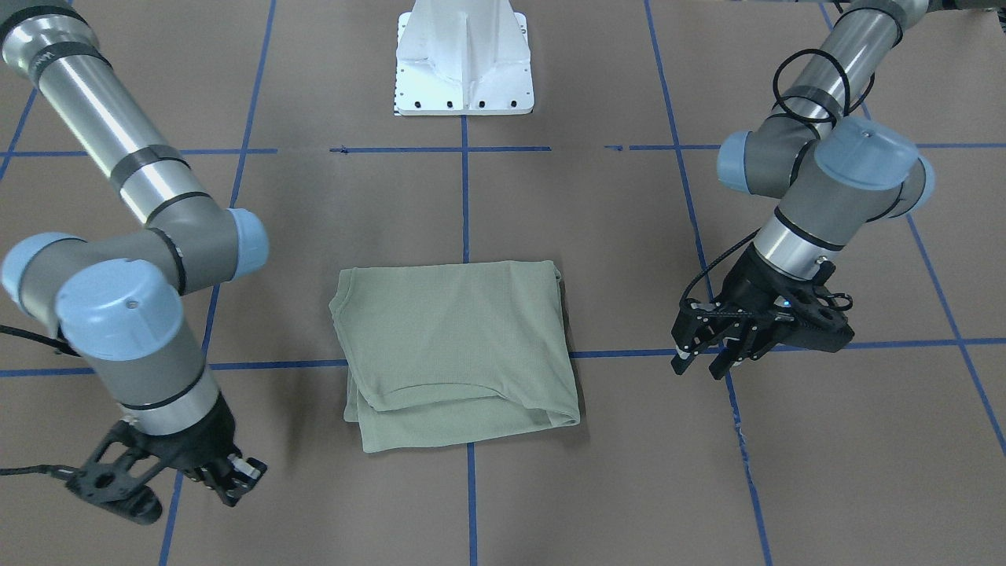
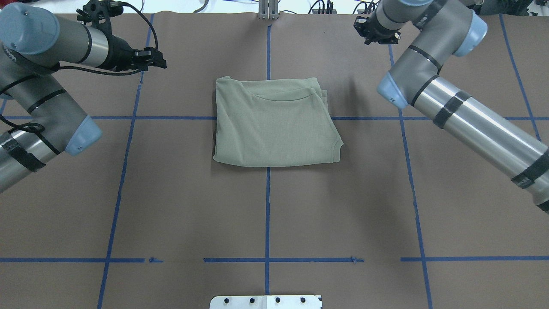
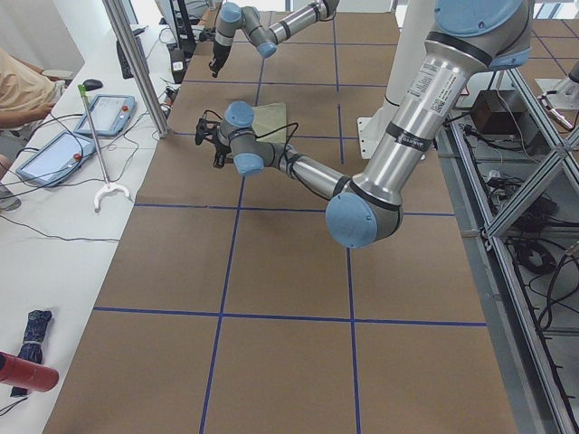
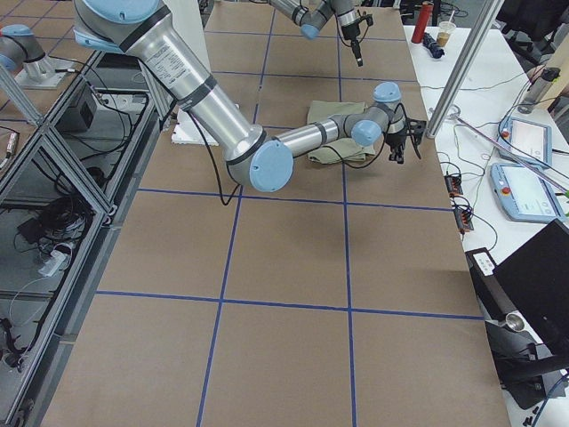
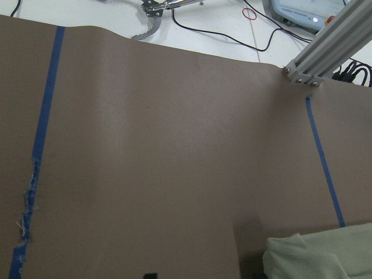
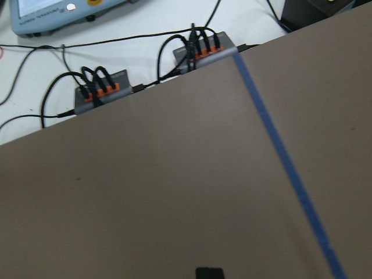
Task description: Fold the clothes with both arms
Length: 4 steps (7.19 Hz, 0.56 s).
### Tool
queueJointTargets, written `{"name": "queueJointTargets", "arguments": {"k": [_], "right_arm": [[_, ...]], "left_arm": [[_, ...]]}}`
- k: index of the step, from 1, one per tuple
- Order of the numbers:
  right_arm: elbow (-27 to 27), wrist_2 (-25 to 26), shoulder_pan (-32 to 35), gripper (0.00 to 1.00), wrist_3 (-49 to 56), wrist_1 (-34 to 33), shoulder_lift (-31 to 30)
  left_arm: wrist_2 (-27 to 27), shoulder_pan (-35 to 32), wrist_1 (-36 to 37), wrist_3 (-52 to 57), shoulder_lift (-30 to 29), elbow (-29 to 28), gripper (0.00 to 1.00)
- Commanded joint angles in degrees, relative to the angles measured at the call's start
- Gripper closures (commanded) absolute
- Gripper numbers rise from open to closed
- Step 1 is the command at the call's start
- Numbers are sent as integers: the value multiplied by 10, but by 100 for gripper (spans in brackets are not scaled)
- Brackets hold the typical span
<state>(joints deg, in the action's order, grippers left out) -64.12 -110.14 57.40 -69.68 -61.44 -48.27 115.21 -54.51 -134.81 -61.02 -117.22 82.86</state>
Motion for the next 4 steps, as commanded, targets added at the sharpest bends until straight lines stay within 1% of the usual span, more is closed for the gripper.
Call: {"name": "queueJointTargets", "arguments": {"k": [1, 2, 3, 4], "right_arm": [[-40, -138, 104, 100, 170, -2, -107], [-69, -176, 145, 67, 265, -3, -165], [-93, -178, 159, 34, 342, -16, -205], [-114, -179, 179, 0, 404, -56, -227]], "left_arm": [[54, -42, 28, 134, 52, 30, 38], [94, -85, 80, 178, 103, 97, 38], [103, -93, 146, 239, 137, 154, 36], [105, -98, 179, 299, 184, 203, 36]]}}
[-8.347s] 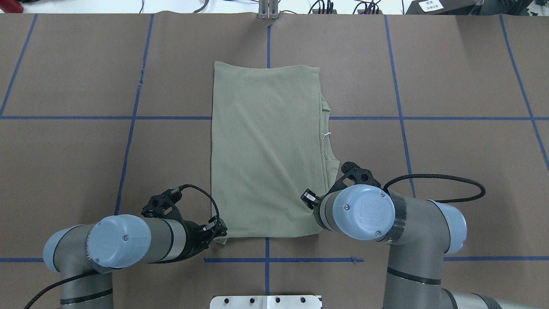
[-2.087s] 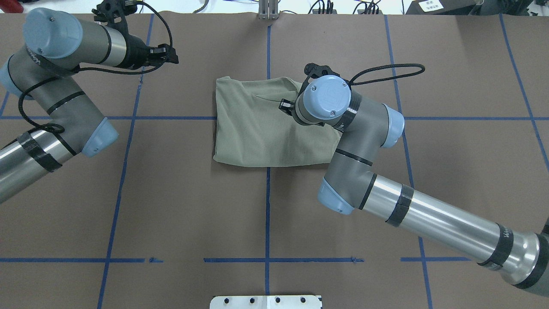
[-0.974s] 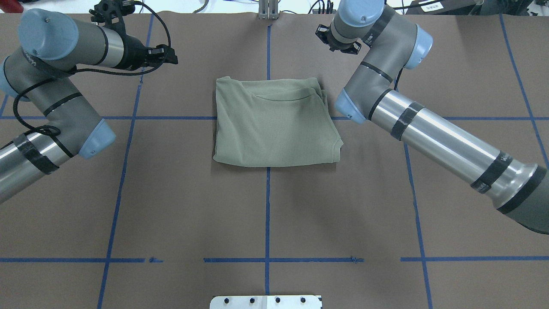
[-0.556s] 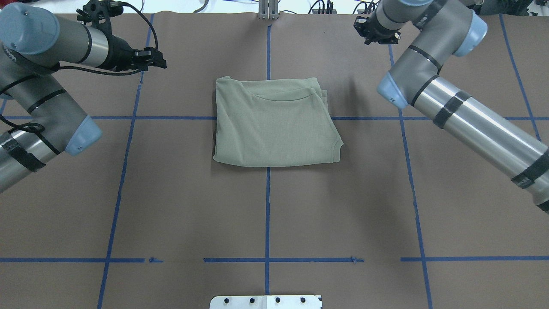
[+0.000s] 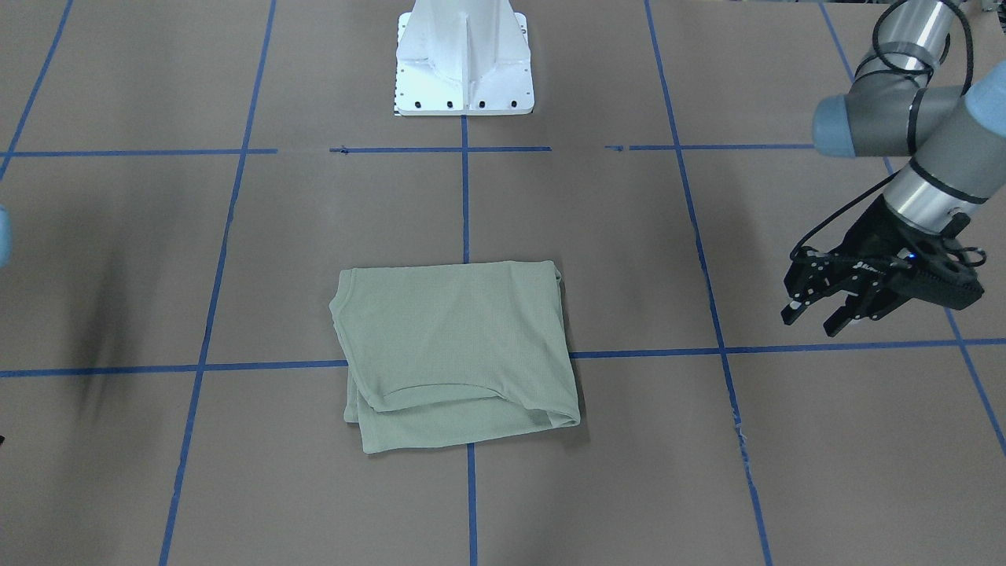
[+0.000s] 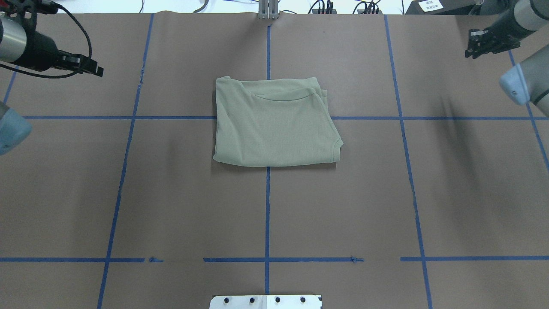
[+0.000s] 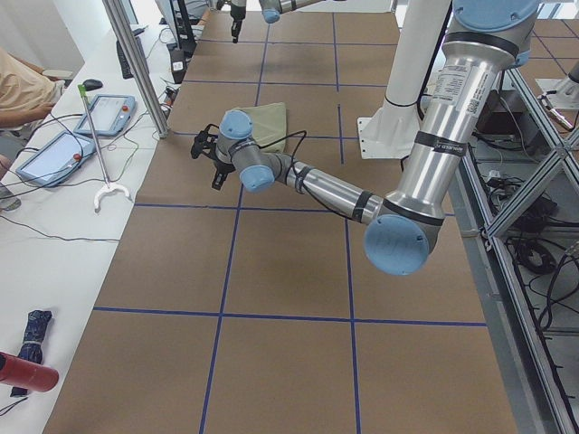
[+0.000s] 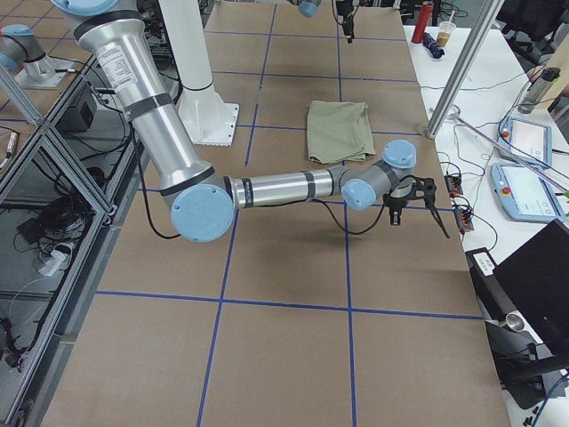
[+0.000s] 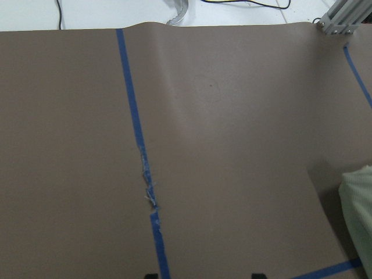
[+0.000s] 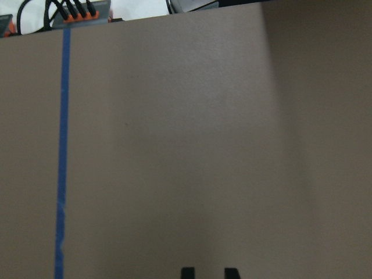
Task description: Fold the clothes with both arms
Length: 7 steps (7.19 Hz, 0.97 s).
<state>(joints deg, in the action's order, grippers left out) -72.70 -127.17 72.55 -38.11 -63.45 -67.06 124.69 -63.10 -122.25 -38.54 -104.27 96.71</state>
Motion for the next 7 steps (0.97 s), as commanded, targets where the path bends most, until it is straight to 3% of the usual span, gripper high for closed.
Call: {"name": "queueJointTargets", "arguments": {"k": [1, 3, 4, 5, 6, 7], "right_arm": [[-69, -16, 49, 0, 128, -98, -61], [-178, -75, 100, 0, 211, -196, -154], [-230, -75, 106, 0, 237, -200, -217], [-260, -76, 110, 0, 240, -200, -262], [-297, -76, 109, 0, 250, -200, -310], [-302, -76, 109, 0, 250, -200, -318]], "left_arm": [[34, -53, 94, 141, 63, 66, 35], [82, -120, 169, 252, 78, 67, 30], [99, -142, 201, 286, 87, 66, 23], [103, -162, 206, 333, 109, 59, 1], [124, -177, 210, 340, 129, 64, 0], [135, -178, 208, 341, 159, 73, 0]]}}
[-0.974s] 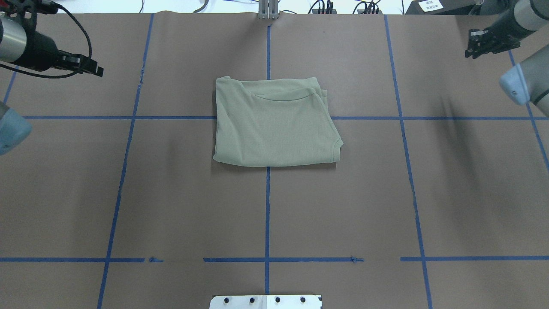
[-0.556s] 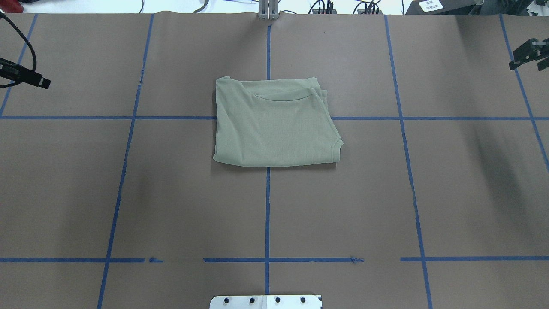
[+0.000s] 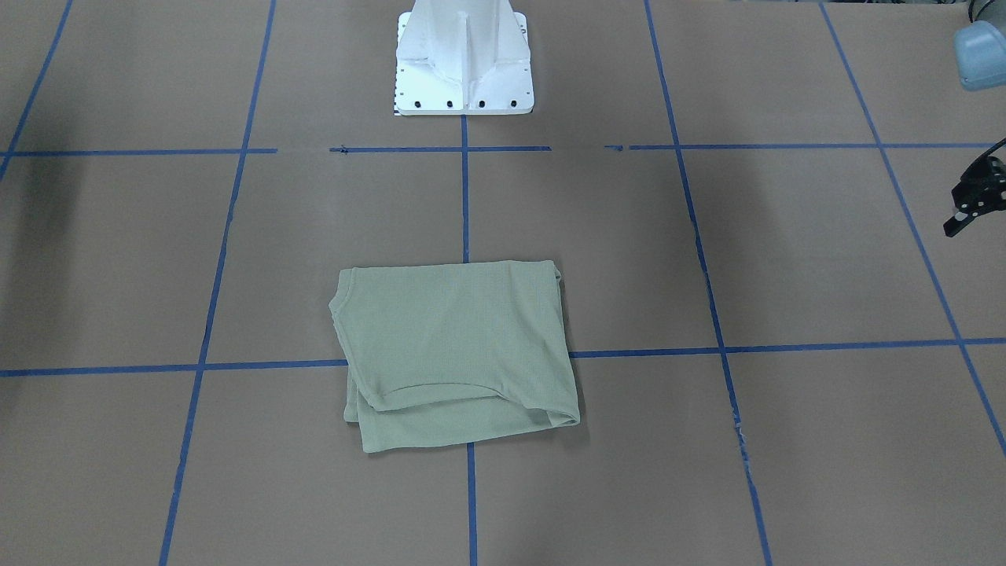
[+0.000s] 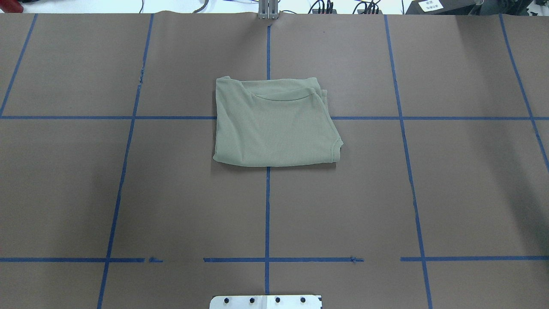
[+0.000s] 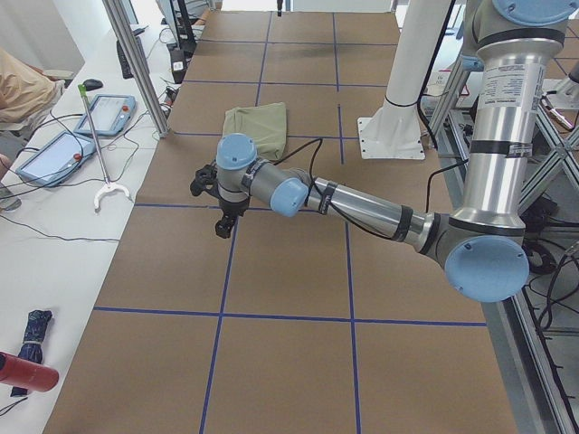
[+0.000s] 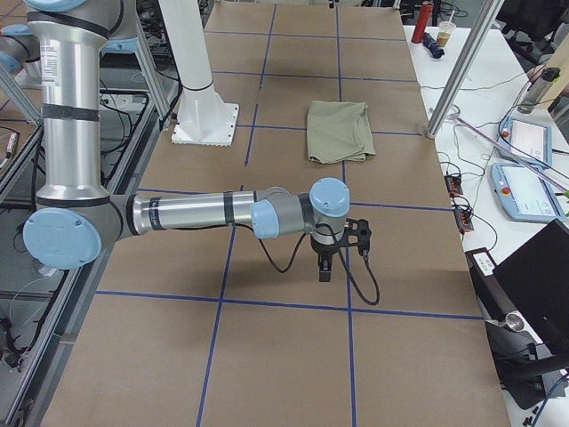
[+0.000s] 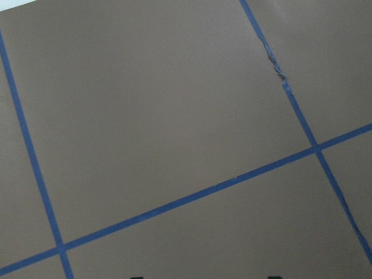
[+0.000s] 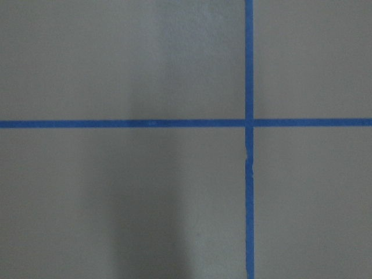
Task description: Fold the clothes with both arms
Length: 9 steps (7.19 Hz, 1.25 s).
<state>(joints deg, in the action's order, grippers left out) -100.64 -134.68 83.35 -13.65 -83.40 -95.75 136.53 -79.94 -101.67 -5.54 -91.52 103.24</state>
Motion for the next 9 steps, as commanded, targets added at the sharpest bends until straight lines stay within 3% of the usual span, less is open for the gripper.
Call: {"name": "queueJointTargets", "arguments": {"k": [1, 6, 8, 9], "right_arm": [[-22, -1, 4, 0, 6, -1, -31], [-24, 2, 2, 0, 11, -1, -22], [-24, 0, 2, 0, 11, -1, -18], [-23, 0, 2, 0, 10, -1, -15]], "left_arm": [[11, -9, 3, 7, 55, 24, 0], [-17, -33, 18, 4, 57, 22, 0], [-62, -32, 22, 4, 60, 13, 0], [-61, -30, 51, 4, 59, 7, 0]]}}
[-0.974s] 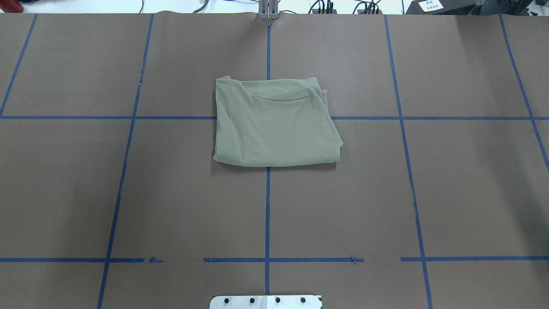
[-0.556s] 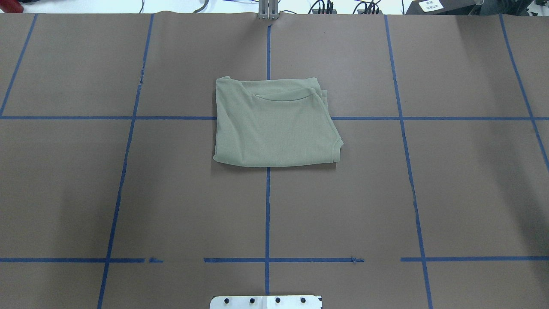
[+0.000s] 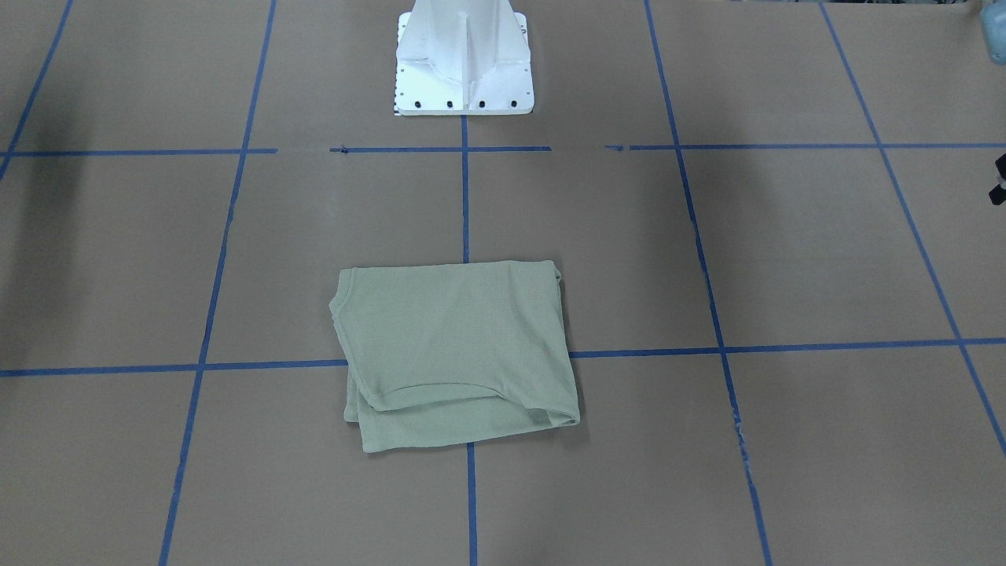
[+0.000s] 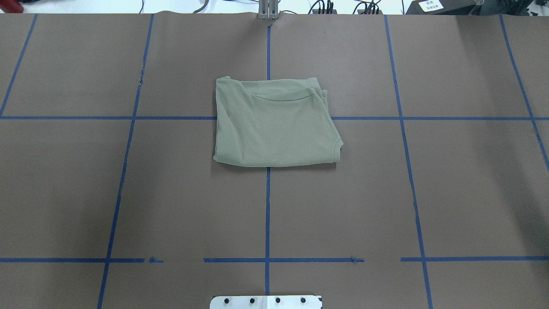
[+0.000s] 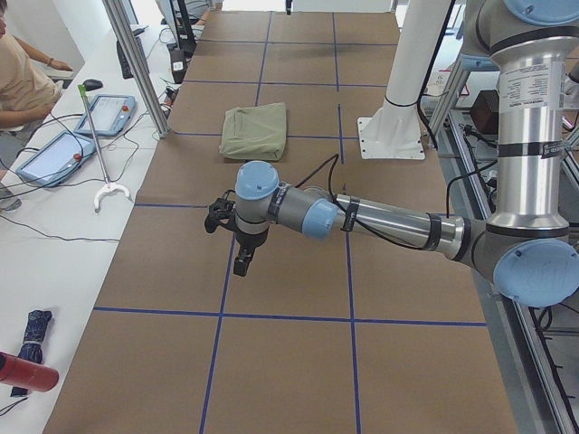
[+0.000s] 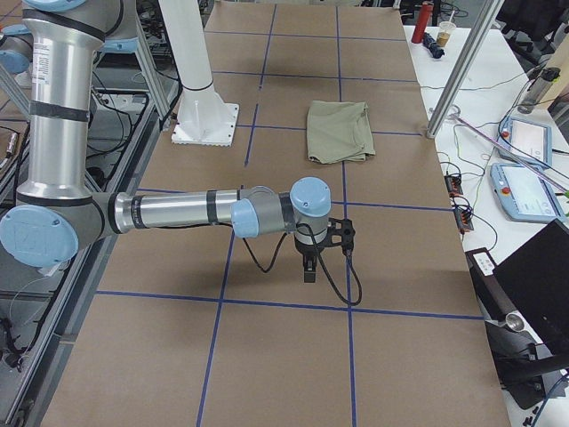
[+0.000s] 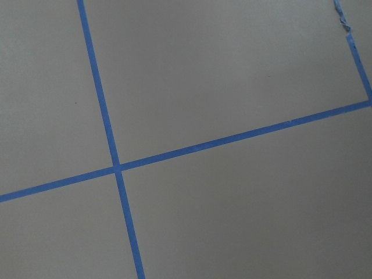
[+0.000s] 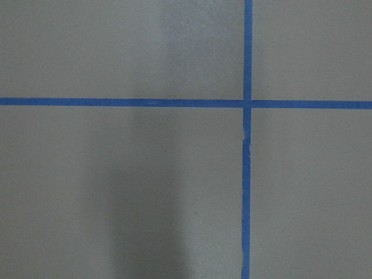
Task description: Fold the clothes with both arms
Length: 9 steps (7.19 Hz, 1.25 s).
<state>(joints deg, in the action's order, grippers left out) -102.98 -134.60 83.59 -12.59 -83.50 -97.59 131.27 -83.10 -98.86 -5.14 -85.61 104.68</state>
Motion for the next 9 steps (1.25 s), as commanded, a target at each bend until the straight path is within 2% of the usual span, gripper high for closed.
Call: {"name": "queueJointTargets", "arguments": {"k": [1, 2, 6, 8, 9], "right_arm": [[4, 1, -1, 0, 0, 0, 8], [4, 2, -2, 0, -1, 0, 14], [8, 6, -2, 0, -2, -10, 28], [6, 7, -2, 0, 4, -10, 21], [2, 7, -2, 0, 4, -10, 19]], "left_arm": [[-7, 0, 68, 1, -2, -1, 0], [-7, 0, 93, 3, -4, 6, 0], [19, 0, 89, 14, -1, -3, 0], [14, -19, 88, 111, -1, -7, 0], [15, -28, 89, 109, -3, 2, 0]]}}
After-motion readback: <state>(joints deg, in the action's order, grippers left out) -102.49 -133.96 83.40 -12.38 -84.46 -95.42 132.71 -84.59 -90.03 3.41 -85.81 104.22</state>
